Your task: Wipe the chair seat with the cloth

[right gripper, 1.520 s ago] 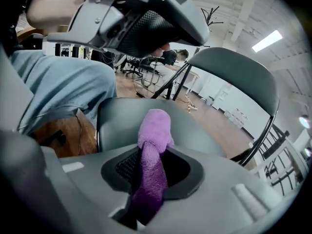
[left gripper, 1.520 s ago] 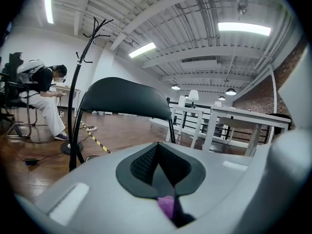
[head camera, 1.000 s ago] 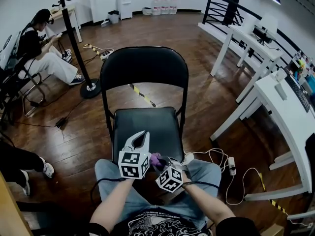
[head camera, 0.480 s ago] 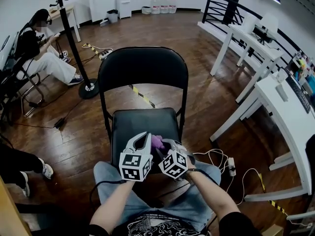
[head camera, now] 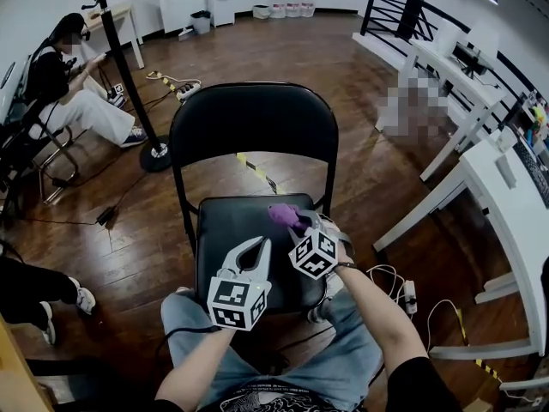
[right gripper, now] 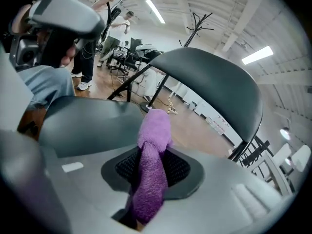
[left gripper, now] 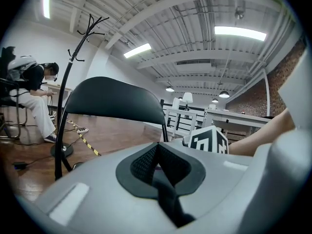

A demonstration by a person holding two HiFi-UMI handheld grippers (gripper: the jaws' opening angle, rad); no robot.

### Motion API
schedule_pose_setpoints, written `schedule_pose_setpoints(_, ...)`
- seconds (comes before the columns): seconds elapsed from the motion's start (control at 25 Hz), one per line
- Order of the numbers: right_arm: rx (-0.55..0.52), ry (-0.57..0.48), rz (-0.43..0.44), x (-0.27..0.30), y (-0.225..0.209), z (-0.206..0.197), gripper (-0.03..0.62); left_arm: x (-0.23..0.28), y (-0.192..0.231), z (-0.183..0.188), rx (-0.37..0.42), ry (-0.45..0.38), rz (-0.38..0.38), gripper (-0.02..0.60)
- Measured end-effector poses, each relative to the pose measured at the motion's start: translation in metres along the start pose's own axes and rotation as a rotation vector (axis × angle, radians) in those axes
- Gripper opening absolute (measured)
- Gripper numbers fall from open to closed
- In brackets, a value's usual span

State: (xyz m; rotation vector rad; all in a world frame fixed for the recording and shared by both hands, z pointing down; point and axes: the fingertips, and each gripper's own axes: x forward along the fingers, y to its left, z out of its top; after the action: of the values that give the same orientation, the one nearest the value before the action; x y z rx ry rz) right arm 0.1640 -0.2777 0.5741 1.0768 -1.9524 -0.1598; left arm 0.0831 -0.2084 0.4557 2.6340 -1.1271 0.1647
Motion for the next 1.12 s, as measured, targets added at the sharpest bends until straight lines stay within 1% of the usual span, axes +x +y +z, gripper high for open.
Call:
schedule_pose_setpoints(0.28, -0.003, 0.054, -0.020, 0.048, -0.033, -0.015, 0.088, 0.008, 0.010, -0.010, 0.001, 0.037, 0.002, 0.003)
schedule_pose_setpoints(0.56, 0.002, 0.102, -0.050, 0.077, -0.047, -0.035, 0.087, 0.017, 0.025, -0.018, -0.001, 0.065, 0.024, 0.004)
schedule_pose_setpoints(0.88, -0.003, 0.120, -0.020, 0.075, -0.030, -0.044, 0.087, 0.017, 0.022, -0.024, 0.002, 0.076, 0.028, 0.003)
schedule_pose_setpoints(1.12, -0.007, 0.124, 0.013, 0.063, -0.005, -0.046, 0.088, 0.012, 0.013, -0.024, -0.003, 0.073, 0.018, 0.003)
